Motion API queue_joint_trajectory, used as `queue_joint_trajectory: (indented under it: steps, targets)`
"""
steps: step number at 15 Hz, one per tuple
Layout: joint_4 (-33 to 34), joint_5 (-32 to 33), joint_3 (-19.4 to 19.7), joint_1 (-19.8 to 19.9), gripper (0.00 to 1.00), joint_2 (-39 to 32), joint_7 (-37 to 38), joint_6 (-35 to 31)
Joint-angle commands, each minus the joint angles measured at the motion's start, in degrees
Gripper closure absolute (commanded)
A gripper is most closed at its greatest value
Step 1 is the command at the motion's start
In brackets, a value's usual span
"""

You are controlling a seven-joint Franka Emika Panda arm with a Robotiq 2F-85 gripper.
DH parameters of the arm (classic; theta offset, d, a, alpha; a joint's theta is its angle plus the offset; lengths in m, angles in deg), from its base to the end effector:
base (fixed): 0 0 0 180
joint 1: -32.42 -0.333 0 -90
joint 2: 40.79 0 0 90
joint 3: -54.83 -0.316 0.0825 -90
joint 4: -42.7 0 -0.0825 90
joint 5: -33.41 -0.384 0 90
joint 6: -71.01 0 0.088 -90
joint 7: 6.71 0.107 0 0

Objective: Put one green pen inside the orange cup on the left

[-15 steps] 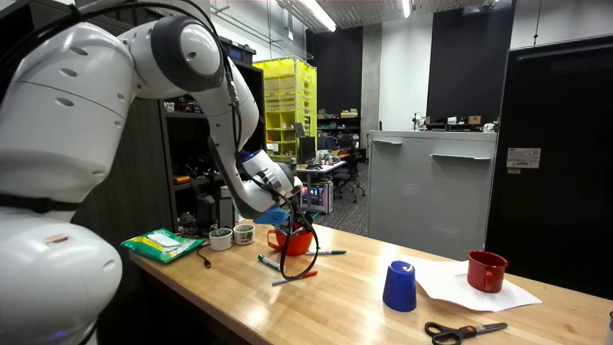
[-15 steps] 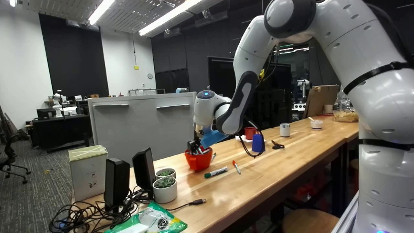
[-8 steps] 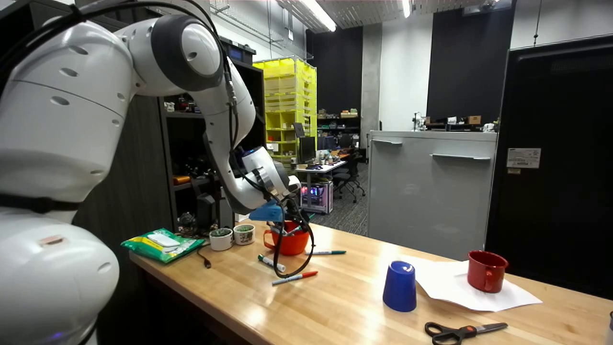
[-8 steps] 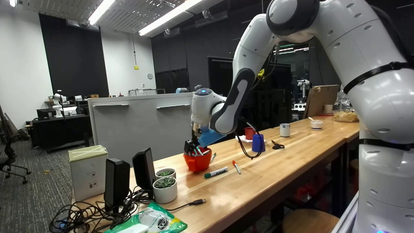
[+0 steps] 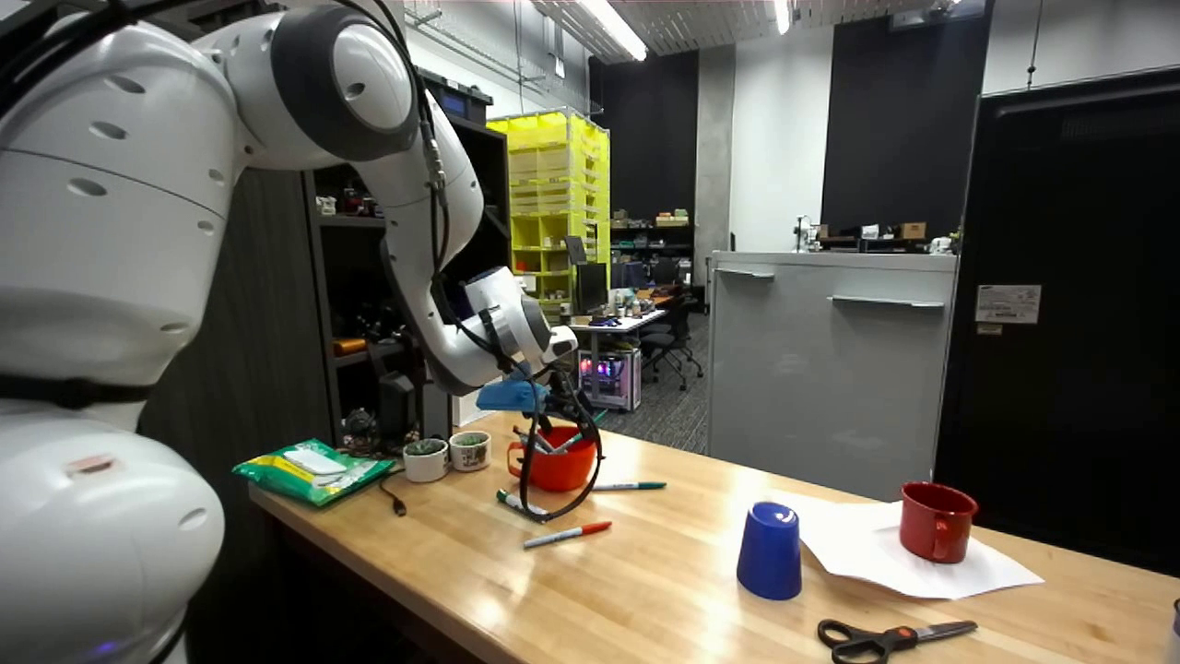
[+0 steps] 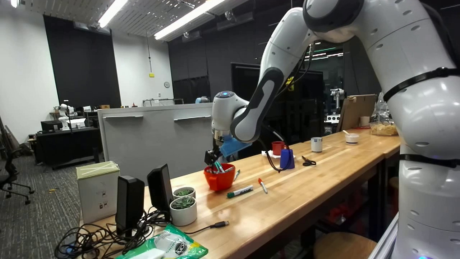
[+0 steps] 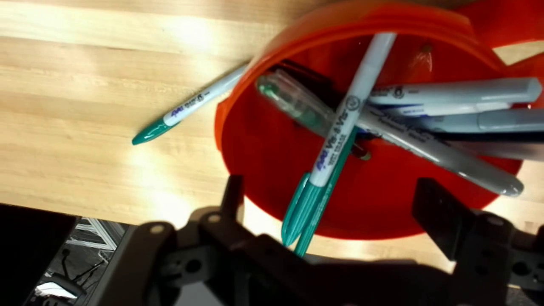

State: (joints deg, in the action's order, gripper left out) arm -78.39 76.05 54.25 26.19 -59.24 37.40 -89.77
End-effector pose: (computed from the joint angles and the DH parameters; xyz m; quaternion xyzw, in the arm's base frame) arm 0.5933 0.1033 0.2921 0.9686 0.0054 0.2326 0.0881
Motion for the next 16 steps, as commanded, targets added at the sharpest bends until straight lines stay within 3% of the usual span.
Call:
queue_joint_trajectory:
  steps: [1,3,4,7,16]
  targets:
    - [-2.15,-5.0,-2.34,1.8,0.0,3.63,-4.8,2.74]
    - [-3.46,-9.62,-3.81,3.55,0.0,5.34,-9.18,4.03]
    - [-3.87,-15.19,-2.17,1.87,0.0,6.12,-13.72,5.13]
    - [-3.61,-27.31,-2.47,2.44,0.0,7.9,-24.67,10.74]
    - [-1.08,-37.38,-1.41,3.56,0.0,14.13,-39.48,32.82]
